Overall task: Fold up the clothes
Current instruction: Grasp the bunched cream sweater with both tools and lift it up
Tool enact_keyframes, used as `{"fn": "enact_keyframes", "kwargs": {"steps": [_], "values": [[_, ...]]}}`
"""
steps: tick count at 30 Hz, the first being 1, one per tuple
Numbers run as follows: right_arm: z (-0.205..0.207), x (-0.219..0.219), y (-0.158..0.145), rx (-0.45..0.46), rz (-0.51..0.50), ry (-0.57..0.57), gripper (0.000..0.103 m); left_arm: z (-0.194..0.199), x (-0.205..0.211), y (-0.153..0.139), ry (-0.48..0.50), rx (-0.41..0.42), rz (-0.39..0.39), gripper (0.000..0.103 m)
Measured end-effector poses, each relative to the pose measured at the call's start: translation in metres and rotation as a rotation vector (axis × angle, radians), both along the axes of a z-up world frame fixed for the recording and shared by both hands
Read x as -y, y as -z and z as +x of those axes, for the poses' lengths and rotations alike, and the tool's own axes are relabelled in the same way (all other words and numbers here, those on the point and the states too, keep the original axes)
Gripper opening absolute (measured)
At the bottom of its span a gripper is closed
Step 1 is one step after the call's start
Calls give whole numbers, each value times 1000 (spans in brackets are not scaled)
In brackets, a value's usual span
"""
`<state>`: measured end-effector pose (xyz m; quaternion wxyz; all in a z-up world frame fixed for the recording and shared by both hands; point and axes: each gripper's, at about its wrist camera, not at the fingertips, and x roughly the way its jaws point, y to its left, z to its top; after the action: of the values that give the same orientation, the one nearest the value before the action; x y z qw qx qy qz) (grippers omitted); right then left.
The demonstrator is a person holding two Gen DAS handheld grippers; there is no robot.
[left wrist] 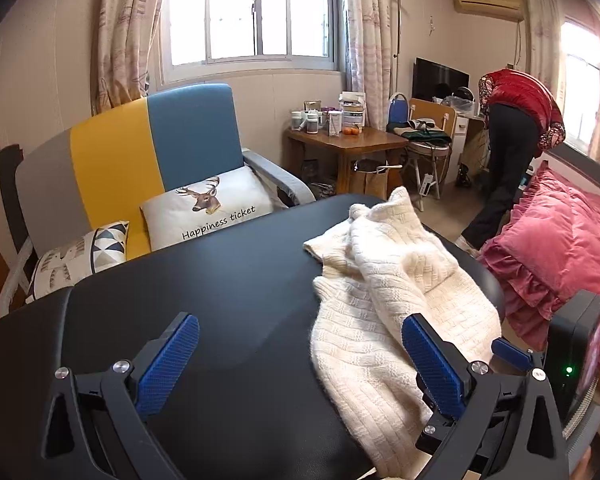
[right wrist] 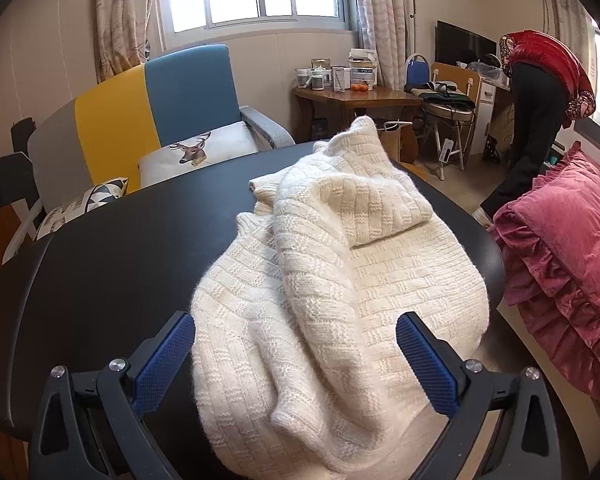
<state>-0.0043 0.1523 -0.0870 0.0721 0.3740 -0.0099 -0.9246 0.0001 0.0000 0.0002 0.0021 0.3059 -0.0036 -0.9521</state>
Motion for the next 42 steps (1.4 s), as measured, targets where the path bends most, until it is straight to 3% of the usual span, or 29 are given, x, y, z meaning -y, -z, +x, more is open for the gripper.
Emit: {"fn": "enact_keyframes", "kwargs": {"steps": [3, 7, 17, 21, 24, 27, 32, 35, 40, 42], "values": [[-1, -1, 0, 0, 13, 1, 103, 0, 1, -1, 6, 6, 1, 103], [-2, -3, 1, 0, 29, 2, 103, 4, 18, 2, 26, 28, 83, 103], [-6, -7, 2, 1, 71, 5, 103, -4, 15, 60, 130, 246, 191, 103], [-7, -9, 2, 1, 88, 6, 103, -6, 38, 99, 86, 389, 344, 103], [-8, -15, -7, -42, 101, 10, 103, -6, 60, 114, 56, 440, 451, 103], [-13, -28, -11, -42, 23, 22, 103, -8, 74, 113, 53, 430, 566, 103], [-24, -61, 3, 52, -180, 42, 103, -22, 71, 111, 133, 428, 754, 103], [-22, -72, 10, 78, -192, 45, 103, -36, 51, 113, 174, 460, 777, 103], [-17, -83, 22, 101, -127, 61, 103, -47, 37, 142, 107, 566, 765, 103], [-19, -87, 28, 120, -127, 73, 103, -49, 40, 155, 79, 611, 811, 103]]}}
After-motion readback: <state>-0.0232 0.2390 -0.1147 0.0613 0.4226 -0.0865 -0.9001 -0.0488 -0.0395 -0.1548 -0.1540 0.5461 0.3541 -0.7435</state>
